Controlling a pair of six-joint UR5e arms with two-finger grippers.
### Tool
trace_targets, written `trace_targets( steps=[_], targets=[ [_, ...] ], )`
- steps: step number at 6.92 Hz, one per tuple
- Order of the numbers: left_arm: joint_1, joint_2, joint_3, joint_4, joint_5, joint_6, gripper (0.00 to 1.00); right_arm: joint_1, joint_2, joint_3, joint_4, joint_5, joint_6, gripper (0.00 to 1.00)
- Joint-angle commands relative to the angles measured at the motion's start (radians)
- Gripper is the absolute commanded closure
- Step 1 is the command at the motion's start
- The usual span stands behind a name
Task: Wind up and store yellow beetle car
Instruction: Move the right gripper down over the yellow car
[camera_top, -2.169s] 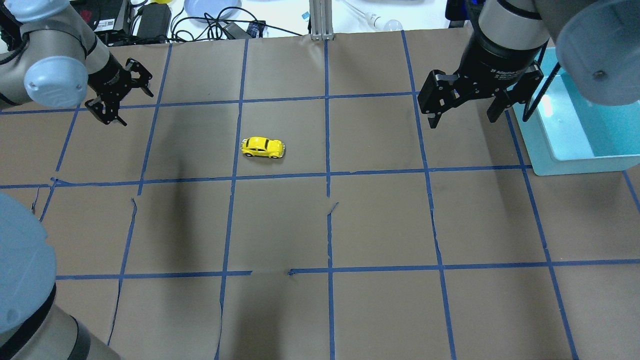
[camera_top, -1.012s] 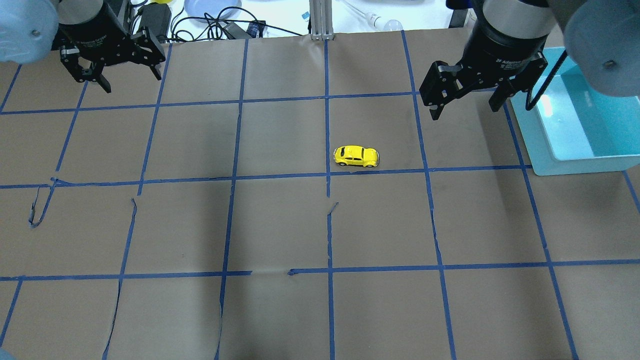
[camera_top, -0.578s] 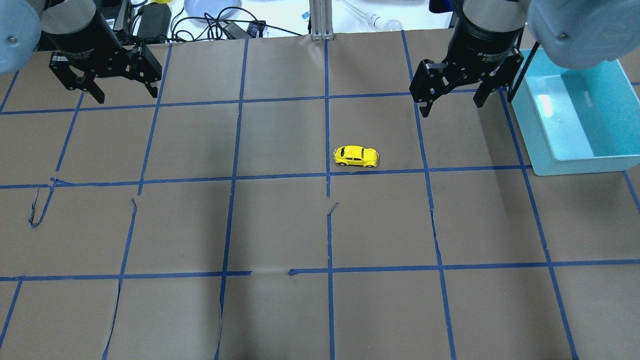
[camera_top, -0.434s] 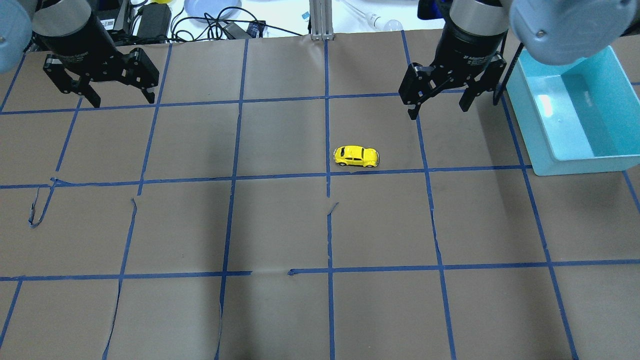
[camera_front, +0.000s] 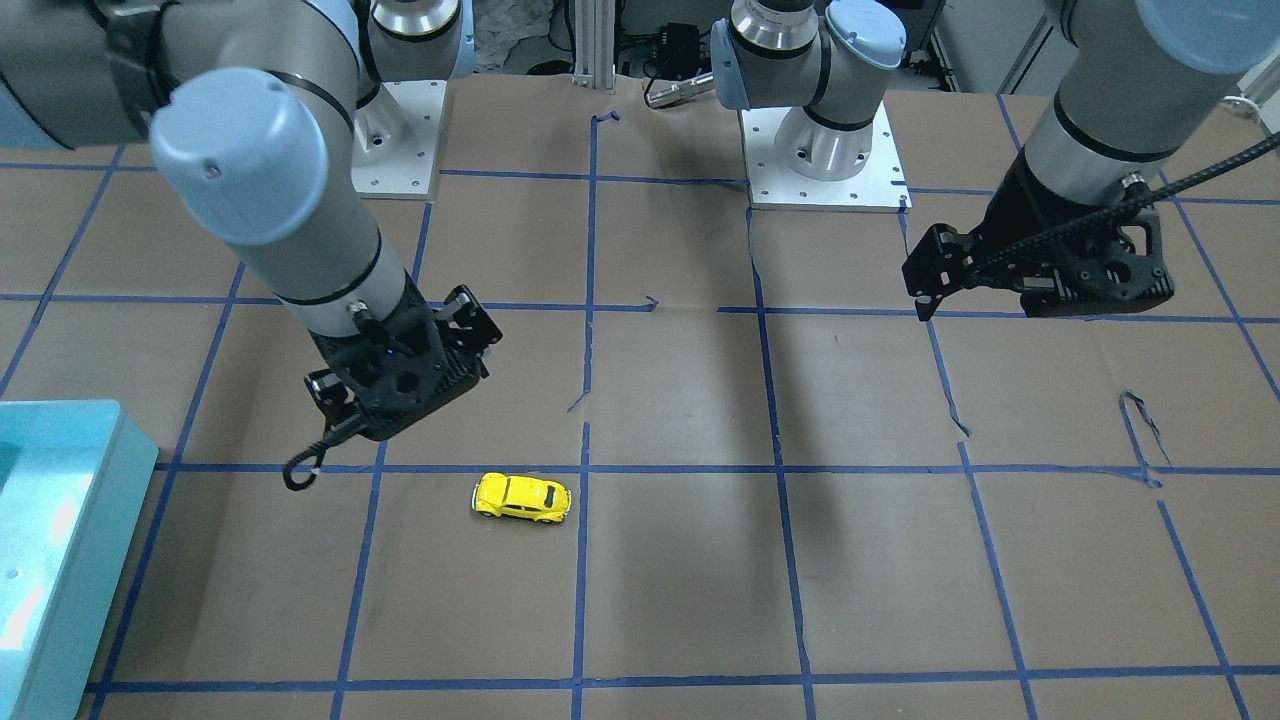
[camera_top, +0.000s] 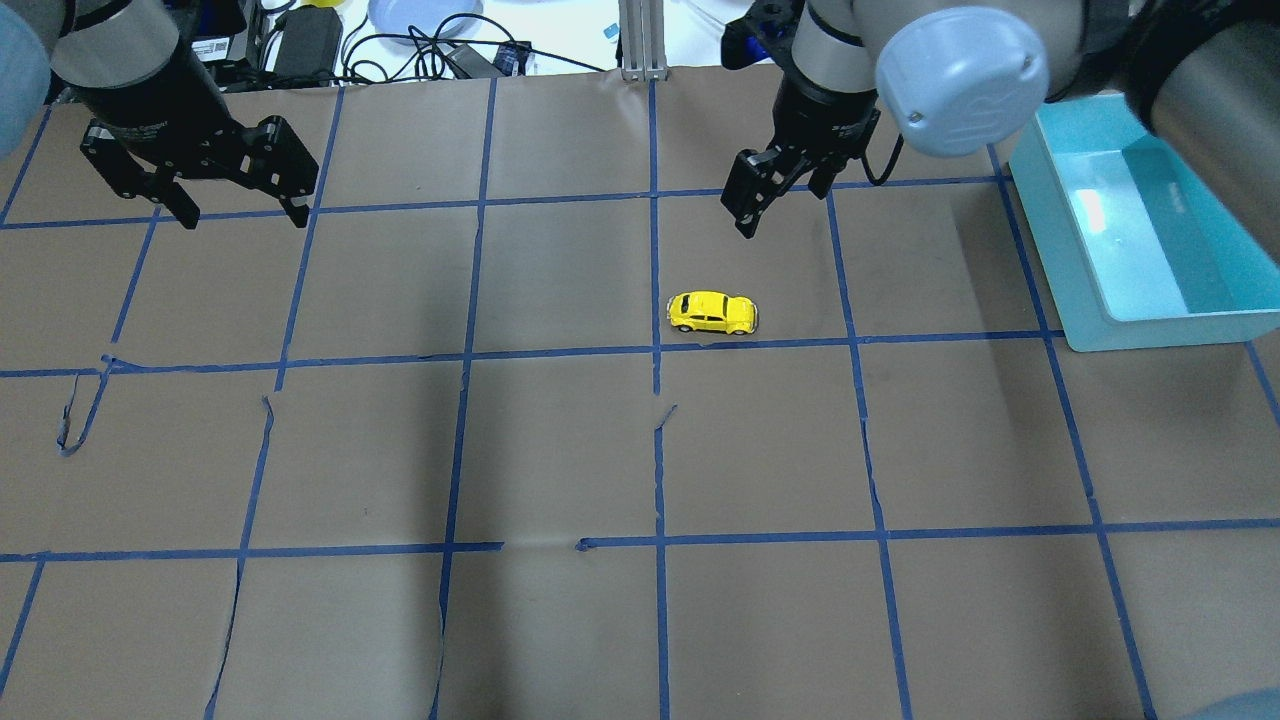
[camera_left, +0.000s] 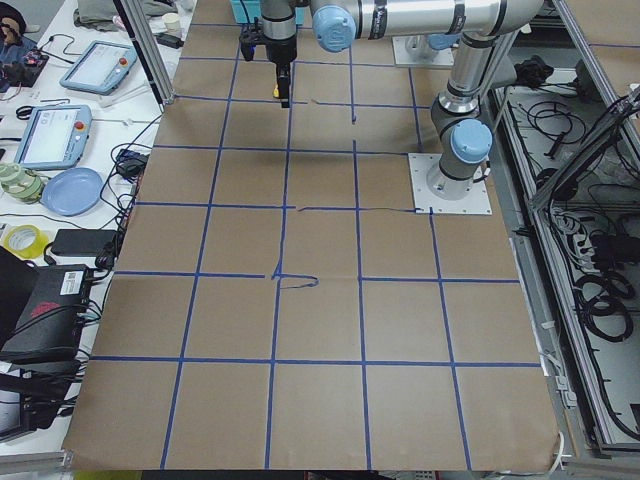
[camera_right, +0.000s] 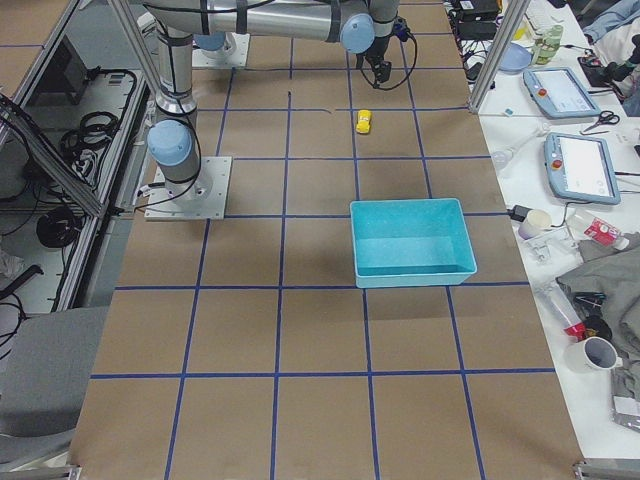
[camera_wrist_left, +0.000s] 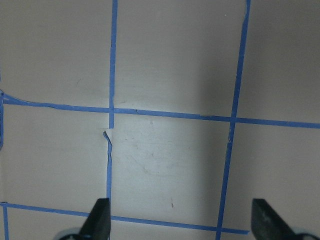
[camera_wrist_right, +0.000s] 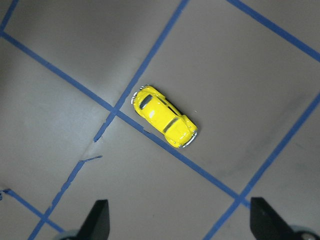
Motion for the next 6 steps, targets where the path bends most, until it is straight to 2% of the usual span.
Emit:
trace_targets(
  steps=[1, 2, 4, 5, 6],
  targets=[
    [-0.040, 0.003, -0.004, 0.003, -0.001, 0.033, 0.00, 0.104, 0.091, 0.045, -0.126, -0.012, -0.241, 0.00],
    [-0.042, 0.004, -0.005, 0.006, -0.004, 0.035, 0.00, 0.106, 0.102, 0.092, -0.184, -0.057, -0.435, 0.00],
    [-0.045, 0.001, -0.007, 0.009, -0.039, 0.032, 0.00, 0.106, 0.107, 0.196, -0.291, -0.098, -0.573, 0.00],
    [-0.043, 0.001, -0.008, 0.011, -0.037, 0.036, 0.00, 0.106, 0.131, 0.242, -0.360, -0.084, -0.585, 0.00],
    [-0.043, 0.001, -0.008, 0.011, -0.039, 0.033, 0.00, 0.106, 0.162, 0.240, -0.450, -0.079, -0.648, 0.02]
  ],
)
